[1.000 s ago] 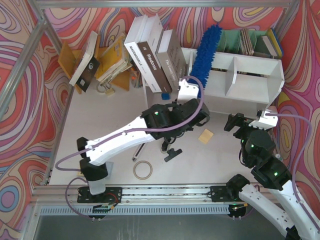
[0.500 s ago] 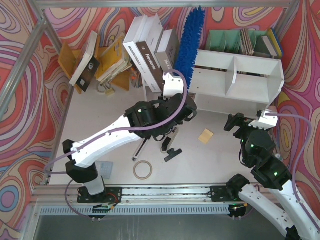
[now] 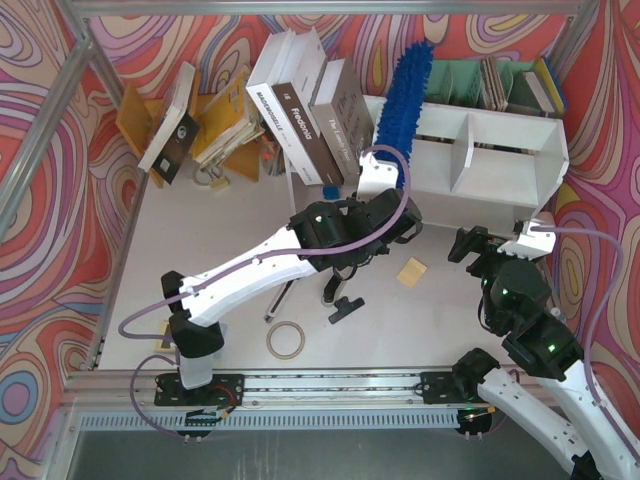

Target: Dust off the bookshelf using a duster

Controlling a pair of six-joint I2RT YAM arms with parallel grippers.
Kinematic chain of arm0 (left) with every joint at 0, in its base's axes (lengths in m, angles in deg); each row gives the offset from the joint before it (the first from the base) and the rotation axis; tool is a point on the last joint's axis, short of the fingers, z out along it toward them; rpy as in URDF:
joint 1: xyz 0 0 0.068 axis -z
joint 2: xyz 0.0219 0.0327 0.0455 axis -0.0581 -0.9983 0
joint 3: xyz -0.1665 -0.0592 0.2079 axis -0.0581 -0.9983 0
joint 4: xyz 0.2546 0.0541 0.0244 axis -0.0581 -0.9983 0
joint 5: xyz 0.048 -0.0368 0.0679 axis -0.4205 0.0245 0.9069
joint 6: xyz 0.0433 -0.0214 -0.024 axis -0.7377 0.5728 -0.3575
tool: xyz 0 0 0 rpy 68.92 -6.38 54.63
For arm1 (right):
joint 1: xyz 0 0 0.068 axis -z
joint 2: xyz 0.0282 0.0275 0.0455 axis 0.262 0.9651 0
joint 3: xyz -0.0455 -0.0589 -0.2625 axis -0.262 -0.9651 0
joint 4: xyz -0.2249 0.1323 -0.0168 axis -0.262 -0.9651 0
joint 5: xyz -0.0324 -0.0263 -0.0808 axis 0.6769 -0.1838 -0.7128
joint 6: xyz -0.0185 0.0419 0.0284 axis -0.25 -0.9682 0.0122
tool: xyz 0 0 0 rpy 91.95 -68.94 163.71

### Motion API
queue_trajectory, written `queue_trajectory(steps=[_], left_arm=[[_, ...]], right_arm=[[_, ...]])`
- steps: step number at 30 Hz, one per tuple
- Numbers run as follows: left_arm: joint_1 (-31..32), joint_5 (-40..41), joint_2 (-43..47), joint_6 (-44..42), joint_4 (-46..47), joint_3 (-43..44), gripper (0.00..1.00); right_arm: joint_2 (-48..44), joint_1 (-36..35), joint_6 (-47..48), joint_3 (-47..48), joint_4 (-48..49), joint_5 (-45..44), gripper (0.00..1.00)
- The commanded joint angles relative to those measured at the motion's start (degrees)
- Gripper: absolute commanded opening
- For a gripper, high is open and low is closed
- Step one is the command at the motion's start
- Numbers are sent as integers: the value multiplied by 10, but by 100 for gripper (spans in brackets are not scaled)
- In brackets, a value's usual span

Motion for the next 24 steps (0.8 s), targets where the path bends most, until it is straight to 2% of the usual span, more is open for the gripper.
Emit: queue_trajectory(steps=[1,12,20,24], left_arm=[[-1,-20,-12,0,9,26,0],[24,-56,-53,-35,42,71,0],[67,-49,-46,-123,90,75,0],[85,-29,-2,-186,127,31,0]], right_arm=[[-4,2,0,-2,13,-1,82],[-7,1,1,-2,13,-3,82],[-8,1,-1,-1,11,-8,82],[-13,2,-3,-2,11,-12,82]])
